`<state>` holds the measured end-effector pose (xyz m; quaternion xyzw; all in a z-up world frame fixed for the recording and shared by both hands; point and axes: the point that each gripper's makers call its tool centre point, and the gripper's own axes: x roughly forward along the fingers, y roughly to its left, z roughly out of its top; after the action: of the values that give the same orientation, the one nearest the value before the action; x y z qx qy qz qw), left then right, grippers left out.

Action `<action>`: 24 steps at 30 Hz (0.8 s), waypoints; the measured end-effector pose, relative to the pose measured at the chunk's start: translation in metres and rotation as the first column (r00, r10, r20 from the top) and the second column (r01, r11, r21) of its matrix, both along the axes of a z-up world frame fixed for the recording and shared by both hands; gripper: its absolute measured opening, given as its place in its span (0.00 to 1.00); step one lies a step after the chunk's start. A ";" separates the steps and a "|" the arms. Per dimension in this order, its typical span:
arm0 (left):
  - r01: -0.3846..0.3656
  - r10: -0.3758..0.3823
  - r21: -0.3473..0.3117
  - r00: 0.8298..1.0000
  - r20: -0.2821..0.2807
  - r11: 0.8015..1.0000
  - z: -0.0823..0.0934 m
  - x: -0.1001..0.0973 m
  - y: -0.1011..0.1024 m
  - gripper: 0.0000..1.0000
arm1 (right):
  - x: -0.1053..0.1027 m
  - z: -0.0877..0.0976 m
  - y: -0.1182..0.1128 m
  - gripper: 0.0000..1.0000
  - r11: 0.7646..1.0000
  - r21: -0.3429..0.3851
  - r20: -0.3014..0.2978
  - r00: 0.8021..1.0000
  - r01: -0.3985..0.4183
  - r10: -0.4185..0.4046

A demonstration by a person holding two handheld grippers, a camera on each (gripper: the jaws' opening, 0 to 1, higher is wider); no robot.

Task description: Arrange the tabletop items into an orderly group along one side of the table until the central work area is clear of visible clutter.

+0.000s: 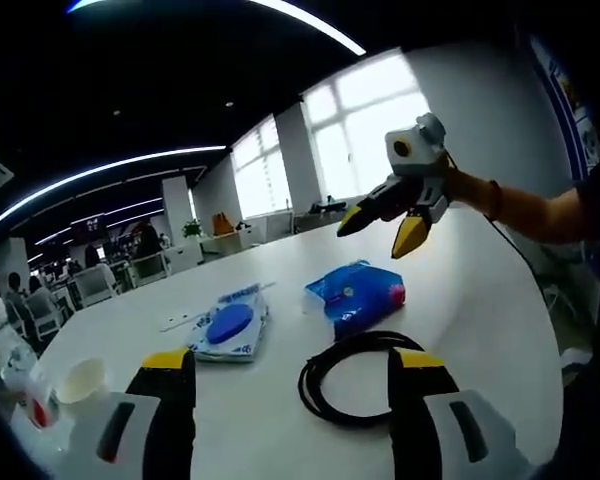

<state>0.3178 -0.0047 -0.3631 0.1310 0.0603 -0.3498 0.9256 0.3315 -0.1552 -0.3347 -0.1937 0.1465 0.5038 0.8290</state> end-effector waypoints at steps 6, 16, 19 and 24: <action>0.001 -0.001 0.007 1.000 -0.002 1.000 -0.001 0.000 -0.001 0.77 | 0.004 0.002 -0.003 0.56 1.000 -0.017 0.009 1.000 0.005 -0.005; -0.012 0.012 0.030 1.000 -0.012 0.999 -0.006 0.002 0.002 0.74 | 0.016 0.003 -0.008 0.55 0.999 -0.028 0.004 0.999 0.037 -0.037; -0.016 0.017 0.037 1.000 -0.010 0.999 -0.008 0.002 0.004 0.74 | 0.017 0.005 -0.008 0.54 0.999 -0.026 0.012 0.999 0.038 -0.037; -0.020 0.020 0.055 1.000 0.008 0.998 -0.007 0.003 0.005 0.73 | 0.022 0.009 -0.010 0.54 0.998 -0.045 0.037 0.998 0.043 -0.041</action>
<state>0.3207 0.0007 -0.3697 0.1575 0.0676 -0.3383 0.9253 0.3539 -0.1649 -0.3260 -0.2186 0.1471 0.4793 0.8372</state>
